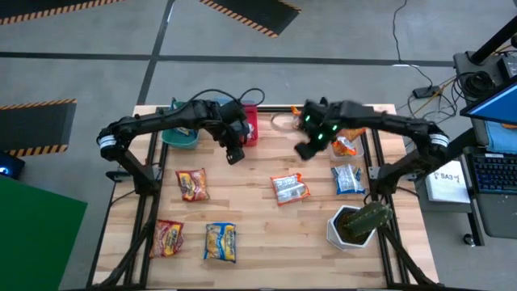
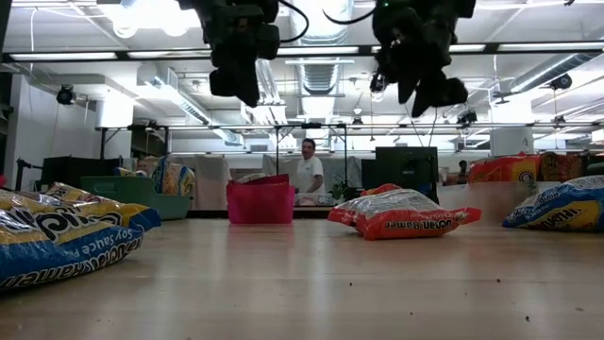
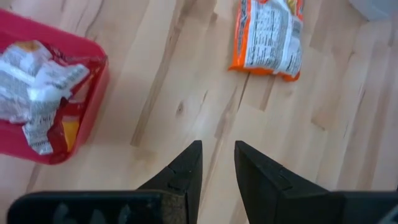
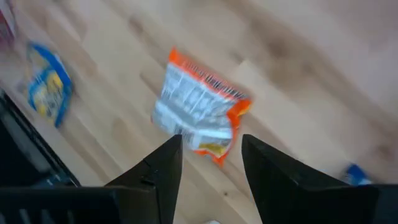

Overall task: Sort Maruchan noodles
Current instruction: Put the orange noodle pack into the transparent bin

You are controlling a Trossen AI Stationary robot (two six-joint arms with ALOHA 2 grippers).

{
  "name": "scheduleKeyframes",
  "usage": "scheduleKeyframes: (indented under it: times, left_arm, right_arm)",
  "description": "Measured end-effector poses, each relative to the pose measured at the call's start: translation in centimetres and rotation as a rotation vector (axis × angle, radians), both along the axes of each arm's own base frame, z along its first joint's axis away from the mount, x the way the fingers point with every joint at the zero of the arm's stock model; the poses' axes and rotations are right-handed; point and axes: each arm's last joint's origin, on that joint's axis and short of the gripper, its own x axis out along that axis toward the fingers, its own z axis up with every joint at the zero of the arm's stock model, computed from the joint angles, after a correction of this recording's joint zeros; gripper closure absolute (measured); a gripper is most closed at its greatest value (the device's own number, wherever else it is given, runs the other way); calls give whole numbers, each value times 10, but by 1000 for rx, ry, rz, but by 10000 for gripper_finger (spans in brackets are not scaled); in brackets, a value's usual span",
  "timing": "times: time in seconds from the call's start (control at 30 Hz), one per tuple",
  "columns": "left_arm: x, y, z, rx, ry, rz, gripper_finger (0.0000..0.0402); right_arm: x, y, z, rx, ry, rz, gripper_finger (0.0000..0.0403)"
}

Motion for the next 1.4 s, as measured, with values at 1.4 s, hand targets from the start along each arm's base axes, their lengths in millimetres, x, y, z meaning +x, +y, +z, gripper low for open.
scheduleKeyframes:
  times: [1.4]
  left_arm:
    - [18, 1, -1, 53, -131, 78, 326]
  right_arm:
    - [105, -31, -102, -94, -68, 252, 312]
